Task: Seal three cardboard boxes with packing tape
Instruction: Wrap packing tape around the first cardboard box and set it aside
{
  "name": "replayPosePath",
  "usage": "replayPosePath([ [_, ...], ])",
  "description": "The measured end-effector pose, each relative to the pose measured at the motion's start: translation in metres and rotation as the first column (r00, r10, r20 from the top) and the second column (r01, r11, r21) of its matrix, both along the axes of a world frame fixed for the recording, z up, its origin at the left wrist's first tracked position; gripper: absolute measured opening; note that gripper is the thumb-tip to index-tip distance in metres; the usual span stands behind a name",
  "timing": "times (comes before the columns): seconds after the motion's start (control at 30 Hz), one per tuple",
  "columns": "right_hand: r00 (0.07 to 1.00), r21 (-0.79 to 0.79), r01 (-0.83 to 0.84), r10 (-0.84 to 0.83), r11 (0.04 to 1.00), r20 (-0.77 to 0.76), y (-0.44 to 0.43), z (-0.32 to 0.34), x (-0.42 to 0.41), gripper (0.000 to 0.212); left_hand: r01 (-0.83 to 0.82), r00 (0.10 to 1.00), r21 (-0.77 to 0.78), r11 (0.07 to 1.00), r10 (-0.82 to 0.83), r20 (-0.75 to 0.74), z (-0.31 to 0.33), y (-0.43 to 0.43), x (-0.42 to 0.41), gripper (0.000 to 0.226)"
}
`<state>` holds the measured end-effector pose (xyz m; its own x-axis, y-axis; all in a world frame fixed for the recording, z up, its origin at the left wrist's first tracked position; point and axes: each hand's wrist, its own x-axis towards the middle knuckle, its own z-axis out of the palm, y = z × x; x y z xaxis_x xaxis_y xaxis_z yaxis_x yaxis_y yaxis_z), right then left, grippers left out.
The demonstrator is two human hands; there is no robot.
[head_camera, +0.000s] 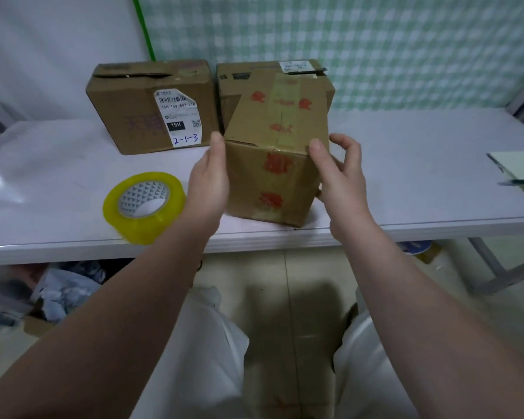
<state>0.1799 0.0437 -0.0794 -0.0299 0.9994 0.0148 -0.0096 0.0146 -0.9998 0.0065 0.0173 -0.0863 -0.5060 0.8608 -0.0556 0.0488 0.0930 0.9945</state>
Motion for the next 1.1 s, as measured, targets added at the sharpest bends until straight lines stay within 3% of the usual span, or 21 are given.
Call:
replayPosePath([
  [0.07, 0.994, -0.109, -0.001, -0.011, 0.994, -0.111, -0.001, 0.001, 0.006, 0.049, 0.091, 0.976, 0.027, 0.995, -0.095, 0.198, 0.012, 0.000, 0.003, 0.049],
  [0.17, 0.956, -0.165, -0.054, 0.003, 0.985, -0.294, -0.002, 0.003, 0.018, 0.046, 0.127, 0.920, 0.087, 0.988, -0.150, 0.361, 0.028, -0.007, 0.009, 0.034],
  [0.3, 0.971, 0.059, -0.099, 0.109, 0.993, -0.215, -0.006, 0.024, 0.024, 0.032, 0.246, 0.754, 0.179, 0.953, -0.304, 0.582, 0.029, -0.006, 0.010, 0.060],
  [0.43, 0.993, 0.131, 0.001, 0.014, 0.991, -0.114, 0.001, 0.039, 0.034, 0.043, 0.197, 0.659, 0.231, 0.953, -0.303, 0.689, 0.034, -0.002, 0.021, 0.053],
  [0.53, 0.998, -0.075, 0.060, -0.061, 0.995, -0.016, 0.008, 0.046, 0.047, 0.078, 0.166, 0.617, 0.263, 0.950, -0.308, 0.724, 0.039, 0.006, 0.035, 0.050],
  [0.63, 0.993, -0.145, 0.119, -0.121, 0.982, -0.002, 0.020, 0.046, 0.064, 0.085, 0.128, 0.637, 0.205, 0.970, -0.239, 0.733, 0.041, 0.026, 0.047, 0.047],
  [0.73, 0.946, -0.136, 0.302, -0.314, 0.943, -0.078, 0.036, 0.046, 0.082, 0.080, 0.115, 0.705, 0.182, 0.976, -0.210, 0.678, 0.047, 0.045, 0.065, 0.036],
  [0.83, 0.850, -0.158, 0.471, -0.494, 0.868, -0.180, 0.056, 0.048, 0.104, 0.061, 0.187, 0.835, 0.164, 0.969, -0.245, 0.493, 0.052, 0.068, 0.089, 0.032],
  [0.93, 0.799, -0.162, 0.525, -0.549, 0.836, -0.246, 0.076, 0.051, 0.125, 0.041, 0.257, 0.911, 0.057, 0.965, -0.261, 0.320, 0.055, 0.092, 0.116, 0.038],
  [1.03, 0.805, -0.089, 0.542, -0.547, 0.836, -0.229, 0.093, 0.056, 0.137, 0.030, 0.414, 0.862, -0.019, 0.910, -0.385, 0.331, 0.056, 0.107, 0.142, 0.032],
  [1.1, 0.821, 0.005, 0.554, -0.546, 0.832, -0.165, 0.105, 0.061, 0.140, 0.034, 0.495, 0.789, -0.084, 0.865, -0.406, 0.461, 0.049, 0.122, 0.153, 0.057],
])
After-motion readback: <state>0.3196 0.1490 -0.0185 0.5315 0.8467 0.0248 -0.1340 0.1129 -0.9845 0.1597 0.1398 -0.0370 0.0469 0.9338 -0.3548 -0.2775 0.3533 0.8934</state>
